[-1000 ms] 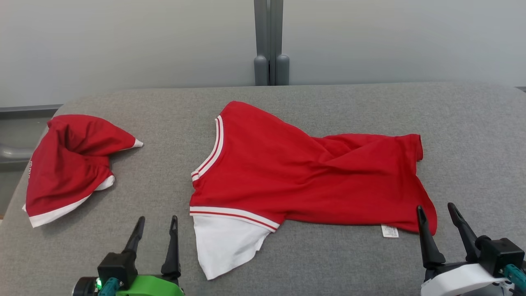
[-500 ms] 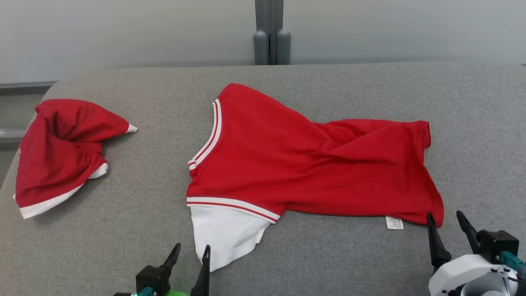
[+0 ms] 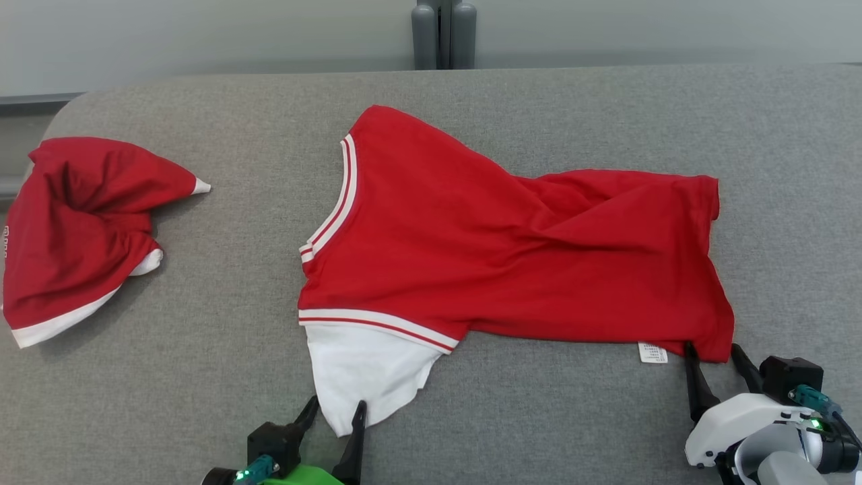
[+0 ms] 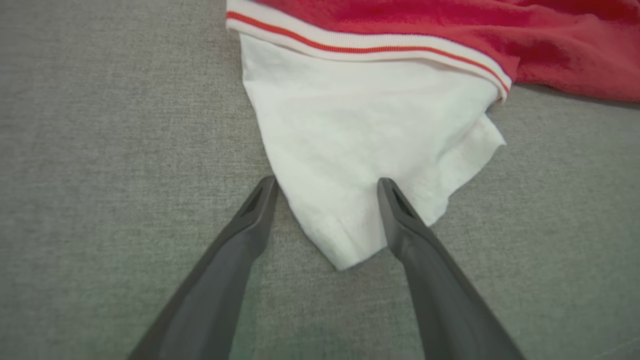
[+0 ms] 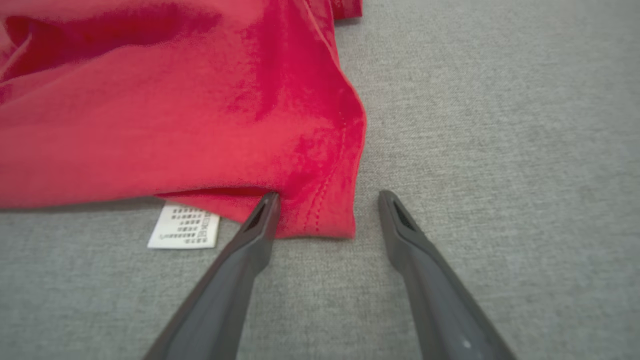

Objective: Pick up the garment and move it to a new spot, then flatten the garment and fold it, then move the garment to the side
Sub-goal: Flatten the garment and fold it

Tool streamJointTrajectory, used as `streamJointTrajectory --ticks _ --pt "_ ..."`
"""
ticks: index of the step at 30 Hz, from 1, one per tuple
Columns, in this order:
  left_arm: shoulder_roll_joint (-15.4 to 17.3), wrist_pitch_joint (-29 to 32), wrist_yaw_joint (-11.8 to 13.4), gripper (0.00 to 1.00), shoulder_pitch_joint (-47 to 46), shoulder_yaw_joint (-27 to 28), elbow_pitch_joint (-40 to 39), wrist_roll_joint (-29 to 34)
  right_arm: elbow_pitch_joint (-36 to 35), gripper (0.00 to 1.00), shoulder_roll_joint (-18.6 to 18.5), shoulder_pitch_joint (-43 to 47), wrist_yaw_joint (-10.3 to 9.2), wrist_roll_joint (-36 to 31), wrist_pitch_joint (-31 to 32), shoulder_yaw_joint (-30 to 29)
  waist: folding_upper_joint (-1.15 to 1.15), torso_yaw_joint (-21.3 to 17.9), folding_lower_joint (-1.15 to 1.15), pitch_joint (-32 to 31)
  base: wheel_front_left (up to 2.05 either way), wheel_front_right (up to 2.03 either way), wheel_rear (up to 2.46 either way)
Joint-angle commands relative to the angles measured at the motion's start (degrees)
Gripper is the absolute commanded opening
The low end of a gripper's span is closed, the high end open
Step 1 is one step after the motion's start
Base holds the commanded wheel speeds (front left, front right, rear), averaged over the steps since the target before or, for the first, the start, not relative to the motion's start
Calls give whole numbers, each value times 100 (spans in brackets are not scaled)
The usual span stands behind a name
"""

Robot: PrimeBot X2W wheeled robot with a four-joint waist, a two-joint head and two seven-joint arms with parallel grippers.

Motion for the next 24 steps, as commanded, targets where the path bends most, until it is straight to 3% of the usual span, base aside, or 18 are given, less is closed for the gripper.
streamJointTrajectory --ticks 1,2,4,5,6,7,8,17,24 --pt "16 2 -10 100 -108 -57 57 -23 135 100 21 -87 -6 94 -16 37 0 11 0 66 0 0 0" --pt "16 4 -22 100 -128 -102 104 -49 212 100 44 -112 -6 146 -5 73 0 15 0 79 0 0 0" --pt "16 7 -43 99 -181 -220 175 -112 305 36 72 -176 -6 281 -1 155 0 24 0 102 0 0 0" --pt "16 9 -52 69 -217 -269 199 -170 333 9 69 -198 -4 349 2 209 0 27 0 110 0 0 0" --pt "11 11 -58 33 -247 -326 220 -205 318 0 75 -216 -3 396 3 269 0 27 0 111 0 0 0" --pt "8 11 -61 12 -269 -359 217 -232 283 0 76 -224 -4 421 3 301 0 25 0 109 0 0 0" --pt "7 10 -62 0 -296 -379 175 -272 216 0 73 -225 -4 466 2 336 0 20 0 104 0 0 0" --pt "20 0 -42 0 -451 12 -636 -479 -858 0 -99 -141 -4 727 -11 633 0 -70 0 10 0 0 0" --pt "136 0 -143 0 -1393 324 -1025 -141 -1447 0 -403 -873 -4 826 -11 978 0 -177 0 133 0 0 0"
